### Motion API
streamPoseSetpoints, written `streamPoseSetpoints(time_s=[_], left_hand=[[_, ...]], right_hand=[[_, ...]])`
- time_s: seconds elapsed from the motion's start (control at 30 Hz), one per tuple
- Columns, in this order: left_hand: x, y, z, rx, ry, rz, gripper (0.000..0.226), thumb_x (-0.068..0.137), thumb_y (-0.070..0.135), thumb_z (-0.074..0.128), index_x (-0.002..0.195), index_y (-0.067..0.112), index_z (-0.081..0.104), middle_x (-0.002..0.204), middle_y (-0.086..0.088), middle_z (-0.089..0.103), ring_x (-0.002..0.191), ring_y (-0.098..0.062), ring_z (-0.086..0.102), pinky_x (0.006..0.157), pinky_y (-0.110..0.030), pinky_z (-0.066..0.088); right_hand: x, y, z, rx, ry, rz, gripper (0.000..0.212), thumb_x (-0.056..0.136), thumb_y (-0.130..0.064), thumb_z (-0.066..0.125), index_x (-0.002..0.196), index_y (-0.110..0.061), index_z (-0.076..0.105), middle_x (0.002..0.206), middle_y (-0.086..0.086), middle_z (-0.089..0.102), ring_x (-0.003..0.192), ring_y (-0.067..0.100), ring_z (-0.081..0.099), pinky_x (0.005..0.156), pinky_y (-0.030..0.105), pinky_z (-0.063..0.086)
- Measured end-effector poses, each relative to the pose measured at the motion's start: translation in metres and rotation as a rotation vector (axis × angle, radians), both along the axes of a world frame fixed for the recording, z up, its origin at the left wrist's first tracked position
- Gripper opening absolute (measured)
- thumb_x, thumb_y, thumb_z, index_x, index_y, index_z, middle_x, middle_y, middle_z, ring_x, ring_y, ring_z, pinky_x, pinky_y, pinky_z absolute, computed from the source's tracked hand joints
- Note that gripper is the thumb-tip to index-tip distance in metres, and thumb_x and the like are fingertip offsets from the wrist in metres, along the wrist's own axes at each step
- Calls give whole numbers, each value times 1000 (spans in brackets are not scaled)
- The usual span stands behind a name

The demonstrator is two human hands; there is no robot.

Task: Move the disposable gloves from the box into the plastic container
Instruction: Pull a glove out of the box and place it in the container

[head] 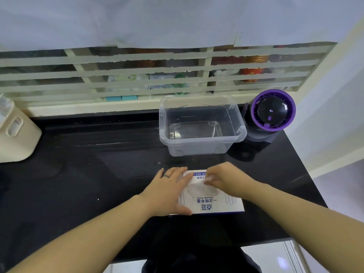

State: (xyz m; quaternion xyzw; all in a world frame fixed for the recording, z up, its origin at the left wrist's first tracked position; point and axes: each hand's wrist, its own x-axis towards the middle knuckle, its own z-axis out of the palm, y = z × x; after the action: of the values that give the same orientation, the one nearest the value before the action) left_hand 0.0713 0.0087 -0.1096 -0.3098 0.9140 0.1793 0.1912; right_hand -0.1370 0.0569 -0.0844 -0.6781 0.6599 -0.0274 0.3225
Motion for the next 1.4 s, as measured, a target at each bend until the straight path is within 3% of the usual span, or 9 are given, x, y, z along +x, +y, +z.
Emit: streamPoseSetpoints(time_s=[0.4, 0.47, 0.6, 0.77, 0.83, 1.0, 1.1, 1.23, 1.4], left_hand=[[0, 6, 17, 45, -33, -13, 103, 75, 70, 62, 153, 28, 10, 159, -2, 9, 147, -24, 9, 121, -48, 1], [-4, 3, 35, 139, -30, 15, 103, 73, 68, 67, 152, 32, 13, 160, 3, 7, 148, -21, 9, 120, -43, 4], [-8, -25, 84, 476, 201, 225, 97, 71, 67, 71, 150, 40, 21, 155, 20, 19, 138, -2, 31, 113, -26, 26], [-11, -50, 124, 1019, 764, 539, 75, 67, 62, 74, 132, 32, 52, 126, 9, 63, 113, -9, 61, 103, -34, 45], [-20, -55, 137, 1037, 956, 665, 49, 82, 46, 66, 124, 21, 59, 117, -3, 67, 105, -19, 64, 98, -39, 47], [-46, -72, 147, 1046, 1218, 882, 45, 75, 30, 66, 113, 7, 61, 108, -12, 71, 97, -23, 69, 87, -33, 55], [-56, -83, 149, 1109, 1339, 987, 25, 87, 17, 62, 108, 3, 62, 102, -15, 70, 87, -21, 69, 76, -29, 60], [-58, -88, 148, 1144, 1412, 1050, 19, 98, 12, 49, 86, 2, 61, 88, -14, 72, 76, -18, 71, 71, -29, 59], [-55, -90, 146, 1138, 1397, 1060, 25, 102, 12, 42, 105, -4, 61, 101, -19, 73, 84, -22, 72, 74, -32, 60]], right_hand=[[-34, -26, 115, -242, -245, -199, 11, 91, -33, 59, 83, -29, 65, 62, -7, 62, 54, 4, 56, 56, 13, 45], [-34, -27, 137, -267, -326, -215, 13, 92, -34, 58, 86, -25, 66, 70, -4, 67, 62, 9, 62, 59, 15, 49], [-40, -28, 161, -174, -555, -203, 17, 95, -18, 55, 100, -3, 62, 49, -13, 61, 38, -3, 54, 40, 5, 37], [-46, -43, 161, -224, -589, -227, 10, 90, -20, 66, 98, -21, 68, 89, -7, 74, 80, 9, 71, 72, 24, 51], [-48, -50, 160, -220, -566, -219, 9, 88, -21, 67, 97, -24, 69, 93, -7, 74, 86, 11, 70, 78, 27, 52], [-46, -61, 165, -214, -478, -148, 14, 86, -23, 69, 99, -29, 68, 93, -14, 72, 83, 1, 67, 76, 19, 48], [-50, -67, 159, -223, -493, -197, 40, 83, -24, 73, 119, -34, 60, 110, -15, 66, 96, 1, 63, 82, 20, 52], [-60, -69, 136, 5, -917, -489, 64, 73, -34, 74, 132, -24, 51, 122, 6, 64, 106, 23, 64, 85, 36, 55], [-58, -71, 124, 119, -1208, -579, 55, 82, -42, 60, 128, -12, 54, 126, 25, 59, 113, 34, 60, 96, 40, 51]])
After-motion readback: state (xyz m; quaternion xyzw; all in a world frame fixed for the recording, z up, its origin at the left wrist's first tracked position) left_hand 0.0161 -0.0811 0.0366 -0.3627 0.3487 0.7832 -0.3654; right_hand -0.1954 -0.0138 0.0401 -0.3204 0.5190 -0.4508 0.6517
